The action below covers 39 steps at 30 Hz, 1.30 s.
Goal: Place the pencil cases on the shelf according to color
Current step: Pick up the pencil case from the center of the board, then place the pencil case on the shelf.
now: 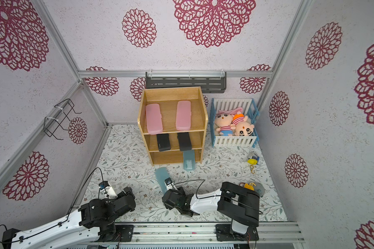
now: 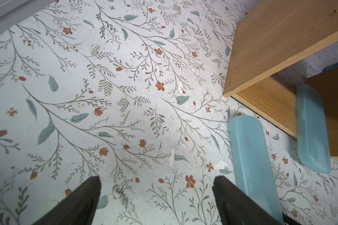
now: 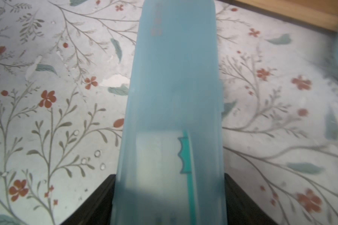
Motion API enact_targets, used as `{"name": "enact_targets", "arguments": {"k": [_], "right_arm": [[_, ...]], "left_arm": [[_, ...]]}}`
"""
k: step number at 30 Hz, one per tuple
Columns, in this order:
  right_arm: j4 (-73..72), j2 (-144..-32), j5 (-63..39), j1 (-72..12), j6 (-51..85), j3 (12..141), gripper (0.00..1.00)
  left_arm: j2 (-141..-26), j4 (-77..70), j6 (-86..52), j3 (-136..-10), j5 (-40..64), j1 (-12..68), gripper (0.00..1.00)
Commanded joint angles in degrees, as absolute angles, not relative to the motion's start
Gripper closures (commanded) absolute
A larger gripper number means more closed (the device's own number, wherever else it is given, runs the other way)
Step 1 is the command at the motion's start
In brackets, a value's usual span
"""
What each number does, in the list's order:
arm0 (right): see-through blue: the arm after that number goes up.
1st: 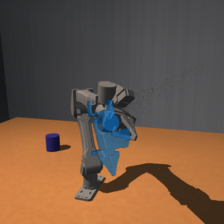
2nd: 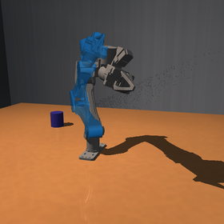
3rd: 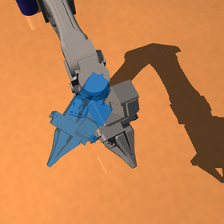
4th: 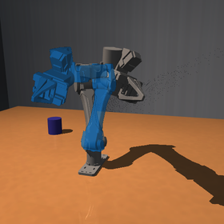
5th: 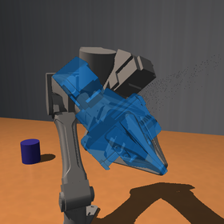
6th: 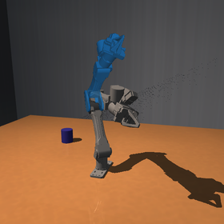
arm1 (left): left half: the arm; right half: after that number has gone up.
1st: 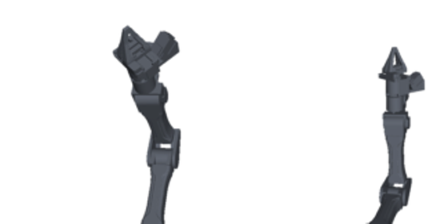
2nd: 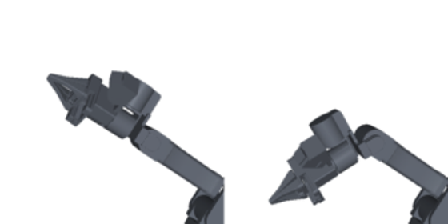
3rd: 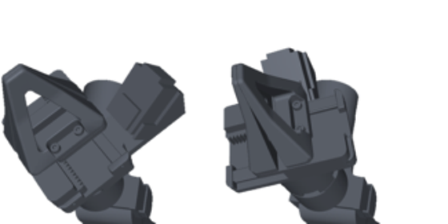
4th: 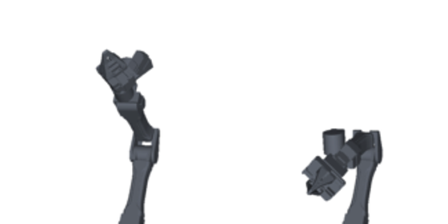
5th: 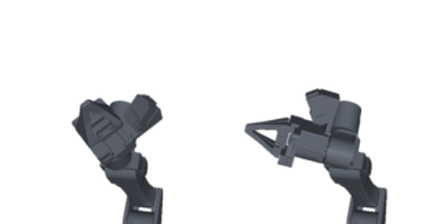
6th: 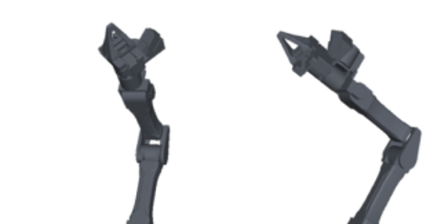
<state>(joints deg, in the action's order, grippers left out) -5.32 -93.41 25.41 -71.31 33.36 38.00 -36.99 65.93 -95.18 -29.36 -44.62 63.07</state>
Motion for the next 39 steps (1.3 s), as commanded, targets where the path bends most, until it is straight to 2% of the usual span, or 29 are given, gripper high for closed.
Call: {"name": "enact_targets", "arguments": {"k": [1,6,8,11,16,24,27,31,33,39], "right_arm": [[-9.5,-85.8,33.1,-72.7,39.4,35.3,0.37],[-9.2,-83.6,36.1,-71.7,40.6,35.5,0.35],[-9.4,-85.2,34.9,-69.1,40.5,37.0,0.36],[-9.7,-89.1,32.8,-66.1,40.8,40.4,0.36],[-10.6,-97.4,31.1,-62.1,40.9,48.0,0.36],[-8.8,-108.9,28.9,-58.0,40.4,60.0,0.35],[-6.8,-111.7,28.7,-57.7,39.7,63.6,0.29],[-4.5,-112.9,29.6,-57.6,39.7,65.4,0.09],[-4.0,-112.5,29.5,-57.5,39.8,65.3,0.03],[-2.4,-108.5,29.7,-57.5,39.7,64.2,0.01]], "left_arm": [[-40.6,62.2,-92.0,-31.8,-46.9,61.8,0.03],[-42.1,58.6,-91.0,-31.5,-47.8,59.2,0.03],[-40.7,53.4,-85.8,-30.3,-45.6,56.3,0.03],[-39.3,47.7,-80.3,-29.5,-41.5,51.5,0.03],[-40.3,45.1,-73.8,-31.3,-40.9,47.4,0.03],[-43.4,40.8,-68.5,-30.8,-36.1,39.5,0.03],[-43.4,37.2,-67.5,-28.7,-33.4,37.1,0.03],[-44.9,35.0,-66.8,-27.6,-31.6,35.5,0.03],[-45.9,35.2,-66.4,-27.6,-31.4,35.2,0.03],[-46.7,35.0,-65.4,-28.0,-30.8,34.7,0.03]]}}
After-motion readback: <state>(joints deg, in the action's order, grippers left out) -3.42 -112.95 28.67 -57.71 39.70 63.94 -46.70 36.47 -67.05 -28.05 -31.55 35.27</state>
